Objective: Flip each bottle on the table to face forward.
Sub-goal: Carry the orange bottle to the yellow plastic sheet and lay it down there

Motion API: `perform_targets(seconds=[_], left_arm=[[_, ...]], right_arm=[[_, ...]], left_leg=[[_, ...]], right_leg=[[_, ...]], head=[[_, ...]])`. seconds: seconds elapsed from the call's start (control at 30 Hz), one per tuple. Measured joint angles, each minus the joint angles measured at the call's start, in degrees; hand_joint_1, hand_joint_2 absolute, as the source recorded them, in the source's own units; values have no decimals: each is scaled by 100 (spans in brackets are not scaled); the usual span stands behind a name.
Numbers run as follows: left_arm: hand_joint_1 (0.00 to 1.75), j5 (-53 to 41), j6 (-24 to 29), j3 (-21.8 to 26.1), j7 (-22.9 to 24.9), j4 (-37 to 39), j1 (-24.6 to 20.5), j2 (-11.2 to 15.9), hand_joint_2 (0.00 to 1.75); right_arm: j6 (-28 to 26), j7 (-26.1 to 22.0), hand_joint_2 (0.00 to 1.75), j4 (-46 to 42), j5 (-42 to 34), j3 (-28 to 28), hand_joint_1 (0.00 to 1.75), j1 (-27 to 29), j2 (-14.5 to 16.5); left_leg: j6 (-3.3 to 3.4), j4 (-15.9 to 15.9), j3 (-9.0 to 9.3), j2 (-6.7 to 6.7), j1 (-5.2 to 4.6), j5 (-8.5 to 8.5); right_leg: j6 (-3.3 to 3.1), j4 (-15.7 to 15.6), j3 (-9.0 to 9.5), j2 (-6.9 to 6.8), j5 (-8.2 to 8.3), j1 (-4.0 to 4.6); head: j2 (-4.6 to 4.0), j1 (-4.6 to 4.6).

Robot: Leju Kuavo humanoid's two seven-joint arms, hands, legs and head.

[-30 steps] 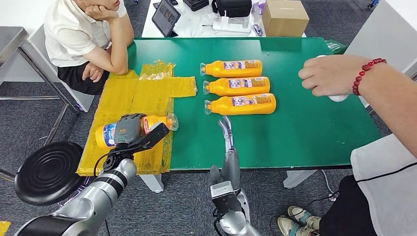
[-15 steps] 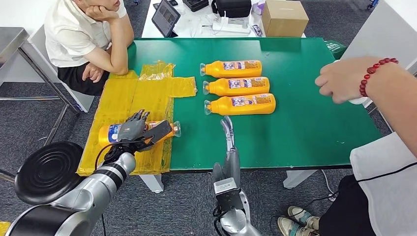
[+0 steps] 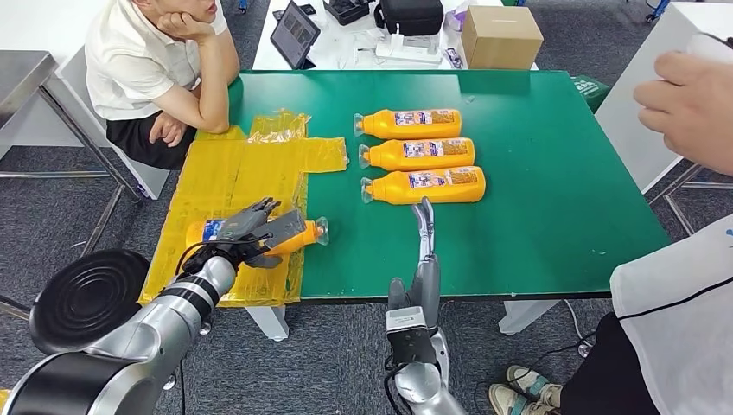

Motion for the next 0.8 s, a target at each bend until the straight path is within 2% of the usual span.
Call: perform_targets(seconds=[0.1, 0.17, 0.3, 0.37, 0.43, 0.53, 0.67, 0.8], left_arm=[[0, 601, 461, 206, -529, -362, 327, -108, 0], [0, 1068, 588, 308, -761, -768, 618, -172, 0], [0, 1933, 681, 333, -858, -1662, 1159, -194, 175], [0, 2501, 757, 288, -946, -2124, 1395, -178, 175], [0, 3118, 812, 249, -1063, -2593, 1614, -162, 175], [0, 3839, 1004, 185, -1179, -3326, 1943, -128, 175], [0, 4355, 1103, 57, -1288, -3990, 2254, -76, 175], [0, 4824, 881, -76, -1285, -4475, 2486, -65, 175]], right_arm=[[0, 0, 0, -134, 122, -161, 0, 131, 30], [0, 0, 0, -229, 211, -270, 0, 232, 42], [0, 0, 0, -321, 617, -412, 0, 346, 42], [0, 0, 0, -194, 1265, -492, 0, 308, 8], [0, 1, 0, 88, 2218, -663, 0, 201, -56], [0, 17, 0, 757, 3541, -1377, 0, -141, -210], [-2, 349, 0, 1742, 4357, -2307, 0, -822, -487], [-3, 1037, 0, 2558, 5080, -2627, 0, -1336, -833]], left_leg=[[0, 0, -10, 5, 0, -1], [0, 0, -21, 7, 0, -1], [0, 0, -41, 8, 0, -2], [0, 0, -48, 11, 1, -2], [0, 0, -49, 13, 1, -2], [3, 0, -53, 2, -1, 1], [10, 1, -55, -1, -10, 6], [13, 3, -55, -2, -15, 7]], right_leg=[[0, 1, -11, 2, 0, 0], [0, 0, -22, 3, 0, 0], [0, 1, -43, 4, 0, 0], [0, 0, -50, 4, 0, 1], [0, 0, -52, 4, 0, 1], [1, -1, -51, 0, 1, -1], [9, -3, -50, -1, 8, -10], [15, -5, -51, -1, 13, -15]], head=[[0, 0], [0, 1], [0, 0], [0, -1], [0, -1], [0, 0], [0, 1], [0, -1]])
